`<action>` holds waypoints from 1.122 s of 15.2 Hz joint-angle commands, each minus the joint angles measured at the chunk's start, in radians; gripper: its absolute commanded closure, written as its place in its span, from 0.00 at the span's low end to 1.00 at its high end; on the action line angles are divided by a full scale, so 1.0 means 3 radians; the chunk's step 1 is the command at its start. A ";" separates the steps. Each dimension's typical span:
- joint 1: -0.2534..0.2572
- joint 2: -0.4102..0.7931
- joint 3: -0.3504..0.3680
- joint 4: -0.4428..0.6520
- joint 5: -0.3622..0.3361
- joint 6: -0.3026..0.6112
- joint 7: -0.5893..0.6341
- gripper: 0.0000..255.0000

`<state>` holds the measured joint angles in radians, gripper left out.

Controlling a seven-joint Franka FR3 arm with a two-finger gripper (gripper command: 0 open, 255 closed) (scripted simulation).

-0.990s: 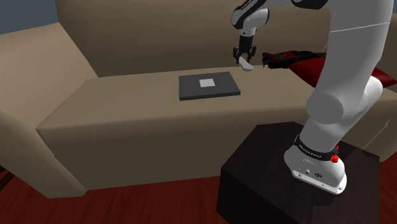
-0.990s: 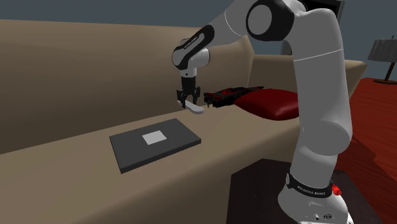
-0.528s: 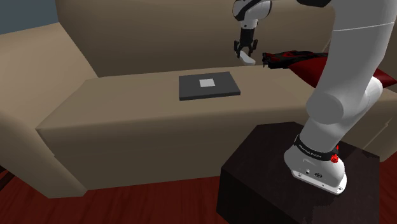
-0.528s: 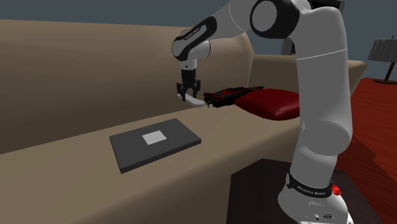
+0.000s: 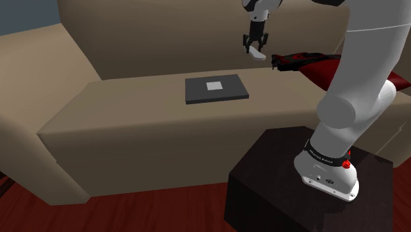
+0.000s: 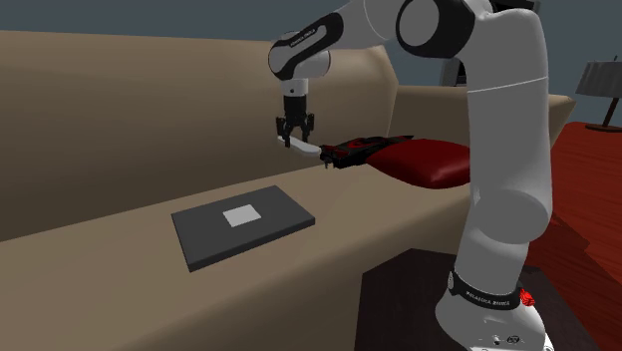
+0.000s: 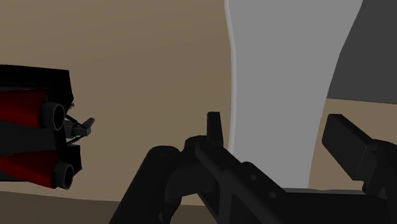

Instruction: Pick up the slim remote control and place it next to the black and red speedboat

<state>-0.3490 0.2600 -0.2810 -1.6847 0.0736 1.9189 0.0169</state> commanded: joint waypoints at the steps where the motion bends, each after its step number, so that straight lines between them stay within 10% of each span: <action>1: -0.0002 -0.0017 -0.0004 0.0069 -0.0006 -0.0085 0.0001 1.00; 17: -0.0331 -0.1276 -0.0358 -0.1379 -0.0432 0.0169 -0.0548 1.00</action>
<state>-0.4400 -0.1068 -0.3803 -2.0813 -0.0485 1.9664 -0.1340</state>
